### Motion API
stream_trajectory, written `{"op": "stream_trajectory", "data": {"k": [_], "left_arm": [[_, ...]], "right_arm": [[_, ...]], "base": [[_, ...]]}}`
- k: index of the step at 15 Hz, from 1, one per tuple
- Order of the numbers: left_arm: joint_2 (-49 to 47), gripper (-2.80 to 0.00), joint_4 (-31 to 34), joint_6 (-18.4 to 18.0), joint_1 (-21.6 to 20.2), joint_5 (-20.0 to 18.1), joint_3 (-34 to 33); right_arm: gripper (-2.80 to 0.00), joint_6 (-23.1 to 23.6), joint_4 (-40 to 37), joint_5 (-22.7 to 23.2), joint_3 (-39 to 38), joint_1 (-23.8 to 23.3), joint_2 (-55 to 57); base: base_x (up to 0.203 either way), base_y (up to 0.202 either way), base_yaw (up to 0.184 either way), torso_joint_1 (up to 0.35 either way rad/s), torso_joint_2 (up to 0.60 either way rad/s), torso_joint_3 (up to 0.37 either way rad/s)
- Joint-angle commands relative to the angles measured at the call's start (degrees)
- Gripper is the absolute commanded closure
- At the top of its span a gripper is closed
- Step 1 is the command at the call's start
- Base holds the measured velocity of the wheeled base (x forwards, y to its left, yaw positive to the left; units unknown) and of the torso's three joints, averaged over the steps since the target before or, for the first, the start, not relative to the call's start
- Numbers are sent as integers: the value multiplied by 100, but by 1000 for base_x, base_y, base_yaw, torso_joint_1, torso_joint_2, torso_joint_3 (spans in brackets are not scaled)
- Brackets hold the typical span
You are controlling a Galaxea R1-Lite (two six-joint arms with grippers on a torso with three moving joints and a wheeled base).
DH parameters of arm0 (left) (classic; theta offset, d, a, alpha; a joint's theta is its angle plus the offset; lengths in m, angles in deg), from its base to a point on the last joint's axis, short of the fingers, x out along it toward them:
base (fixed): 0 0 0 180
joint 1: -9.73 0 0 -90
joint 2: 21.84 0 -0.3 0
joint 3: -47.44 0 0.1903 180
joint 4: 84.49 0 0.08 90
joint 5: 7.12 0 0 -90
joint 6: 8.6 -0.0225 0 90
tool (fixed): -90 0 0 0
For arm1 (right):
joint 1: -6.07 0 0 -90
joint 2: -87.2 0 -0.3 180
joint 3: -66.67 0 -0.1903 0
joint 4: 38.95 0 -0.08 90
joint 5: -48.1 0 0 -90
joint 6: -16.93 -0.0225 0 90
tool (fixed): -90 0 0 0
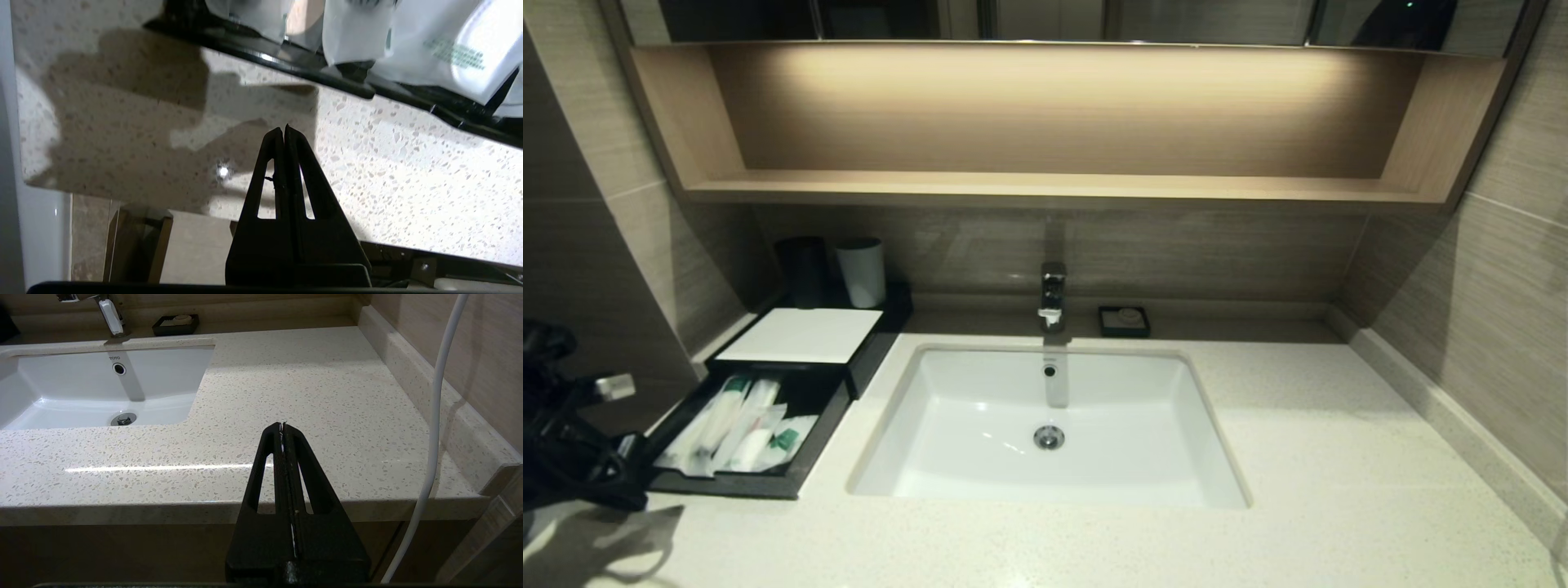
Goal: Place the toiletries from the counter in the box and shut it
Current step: Close the drawer
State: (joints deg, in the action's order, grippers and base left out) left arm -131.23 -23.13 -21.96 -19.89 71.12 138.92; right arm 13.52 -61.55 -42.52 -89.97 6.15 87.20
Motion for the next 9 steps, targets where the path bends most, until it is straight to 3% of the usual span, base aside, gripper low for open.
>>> {"op": "stream_trajectory", "data": {"k": [1,6,9], "left_arm": [[-107,0,-203,-9,-17,-37,-37],[-275,0,-755,0,-35,-201,-35],[-275,0,-949,0,-26,-511,-68]], "right_arm": [[0,-1,2,1,0,1,9],[0,-1,2,1,0,1,9],[0,-1,2,1,1,1,9]], "base": [[0,0,0,0,0,0],[0,0,0,0,0,0],[0,0,0,0,0,0]]}}
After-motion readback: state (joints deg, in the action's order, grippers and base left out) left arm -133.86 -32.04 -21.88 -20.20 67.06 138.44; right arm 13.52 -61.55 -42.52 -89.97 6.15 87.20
